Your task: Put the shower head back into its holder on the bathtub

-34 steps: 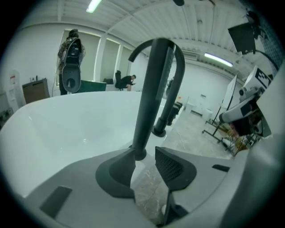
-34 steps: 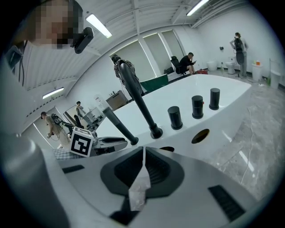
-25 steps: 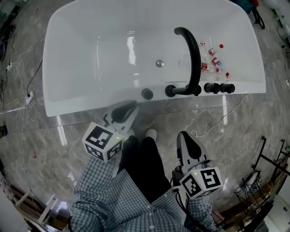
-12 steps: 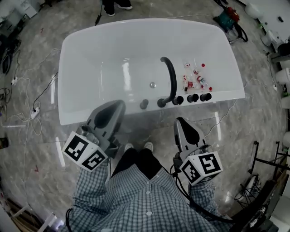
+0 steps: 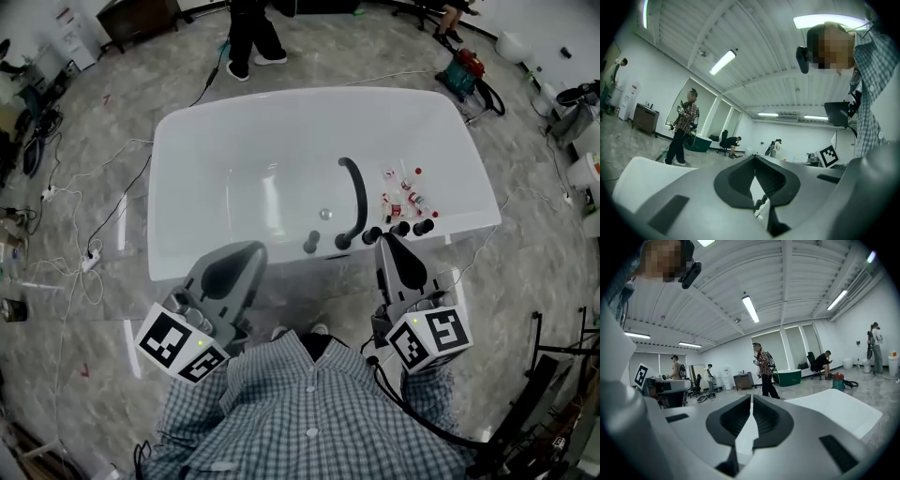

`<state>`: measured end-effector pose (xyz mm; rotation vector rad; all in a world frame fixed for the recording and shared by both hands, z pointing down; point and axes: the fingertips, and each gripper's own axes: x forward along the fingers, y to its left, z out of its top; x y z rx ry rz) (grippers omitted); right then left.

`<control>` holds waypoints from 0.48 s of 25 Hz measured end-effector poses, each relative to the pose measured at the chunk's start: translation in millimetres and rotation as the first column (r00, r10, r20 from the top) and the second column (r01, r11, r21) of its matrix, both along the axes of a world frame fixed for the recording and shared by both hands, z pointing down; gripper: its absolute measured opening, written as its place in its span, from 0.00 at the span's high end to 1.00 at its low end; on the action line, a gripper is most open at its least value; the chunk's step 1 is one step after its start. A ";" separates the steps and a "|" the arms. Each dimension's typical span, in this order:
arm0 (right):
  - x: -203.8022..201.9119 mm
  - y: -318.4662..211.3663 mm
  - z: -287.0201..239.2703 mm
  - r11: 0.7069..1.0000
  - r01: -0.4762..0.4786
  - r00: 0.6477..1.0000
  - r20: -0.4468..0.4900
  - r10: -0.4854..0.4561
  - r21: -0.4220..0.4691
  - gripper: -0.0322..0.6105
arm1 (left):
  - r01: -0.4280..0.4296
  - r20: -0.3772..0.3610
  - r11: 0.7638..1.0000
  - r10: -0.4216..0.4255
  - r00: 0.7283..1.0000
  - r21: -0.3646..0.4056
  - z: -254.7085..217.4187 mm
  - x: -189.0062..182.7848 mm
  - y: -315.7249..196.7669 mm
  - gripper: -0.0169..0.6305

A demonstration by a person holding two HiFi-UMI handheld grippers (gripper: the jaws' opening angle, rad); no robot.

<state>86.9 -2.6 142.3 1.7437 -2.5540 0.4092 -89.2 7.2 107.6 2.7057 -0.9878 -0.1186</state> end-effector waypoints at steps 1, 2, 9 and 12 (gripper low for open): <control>-1.5 0.2 -3.9 1.000 0.003 1.000 0.001 -0.003 0.012 0.91 | 0.003 -0.013 1.000 -0.003 1.000 0.002 -2.9 -1.8 1.0 0.96; -2.8 0.8 -7.4 1.000 0.006 1.000 0.001 -0.006 0.023 0.91 | 0.006 -0.026 1.000 -0.006 1.000 0.004 -5.7 -3.4 1.9 0.96; -8.1 3.9 -31.8 0.997 0.030 0.999 -0.027 -0.028 0.077 0.91 | 0.000 -0.049 0.999 0.002 0.999 0.032 -21.2 0.4 4.1 0.96; -7.2 7.3 -32.8 0.996 0.033 0.999 -0.037 -0.030 0.079 0.91 | -0.017 -0.045 0.999 0.019 0.999 0.038 -19.4 7.9 8.4 0.96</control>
